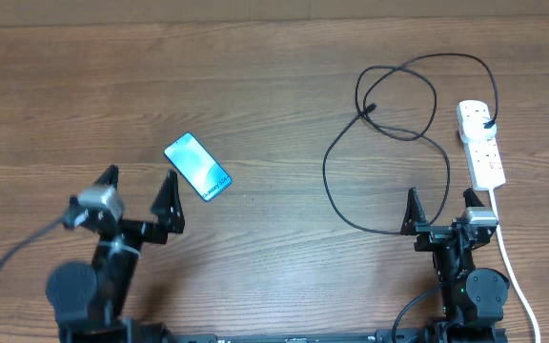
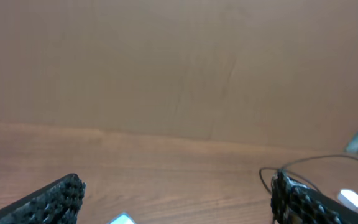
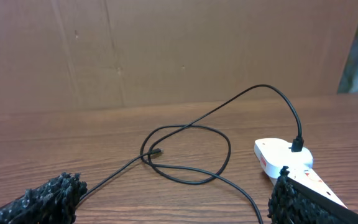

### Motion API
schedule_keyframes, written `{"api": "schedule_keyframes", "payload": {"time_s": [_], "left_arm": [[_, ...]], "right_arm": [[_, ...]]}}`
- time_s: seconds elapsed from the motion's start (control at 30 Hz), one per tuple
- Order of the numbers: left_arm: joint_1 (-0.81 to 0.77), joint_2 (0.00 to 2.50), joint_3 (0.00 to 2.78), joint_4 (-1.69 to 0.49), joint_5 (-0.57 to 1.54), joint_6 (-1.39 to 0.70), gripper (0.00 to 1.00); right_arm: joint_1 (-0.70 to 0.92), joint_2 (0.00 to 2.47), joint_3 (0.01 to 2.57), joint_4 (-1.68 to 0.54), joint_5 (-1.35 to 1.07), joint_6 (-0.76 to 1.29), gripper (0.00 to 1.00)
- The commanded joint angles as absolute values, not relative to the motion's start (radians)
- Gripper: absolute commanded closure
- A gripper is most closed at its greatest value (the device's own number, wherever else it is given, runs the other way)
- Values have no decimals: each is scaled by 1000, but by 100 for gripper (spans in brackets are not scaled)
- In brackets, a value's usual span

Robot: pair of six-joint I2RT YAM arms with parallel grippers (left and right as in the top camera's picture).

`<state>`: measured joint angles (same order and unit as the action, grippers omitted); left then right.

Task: Plug charger to phone and switch on socket
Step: 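Reach the left gripper forward over the blue phone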

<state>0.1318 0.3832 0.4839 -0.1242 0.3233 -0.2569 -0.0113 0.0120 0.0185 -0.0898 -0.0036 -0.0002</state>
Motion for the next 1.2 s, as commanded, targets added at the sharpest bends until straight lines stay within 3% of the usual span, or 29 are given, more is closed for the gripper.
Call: {"api": "schedule_keyframes", "payload": {"time_s": [0.0,0.17,0.3,0.53,0.8,0.93,1.03,1.17], "left_arm": [[135,591,678,-220,373,-266,0],[88,842,938,-396,425,-265,0],[-10,1005,1131,-560,348,-262,0],[-327,1255,1466,-935,-121,-257,0],[-400,1356,1488,-1017,27,-216,0],[-400,1401,1488,-1016,-25,-403,0],[-398,1478,1488,-1027,-145,-693,0],[-390,1591,1489,-1001,-160,-750,0]], "right_arm": [[-7,3,8,-84,-9,-5,0],[-7,3,8,-84,-9,-5,0],[-7,3,8,-84,-9,-5,0],[-7,3,8,-84,-9,-5,0],[-7,3,8,-84,-9,-5,0],[-7,3,8,-84,-9,-5,0],[-7,3,8,-84,-9,-5,0],[-7,3,8,-84,-9,-5,0]]}}
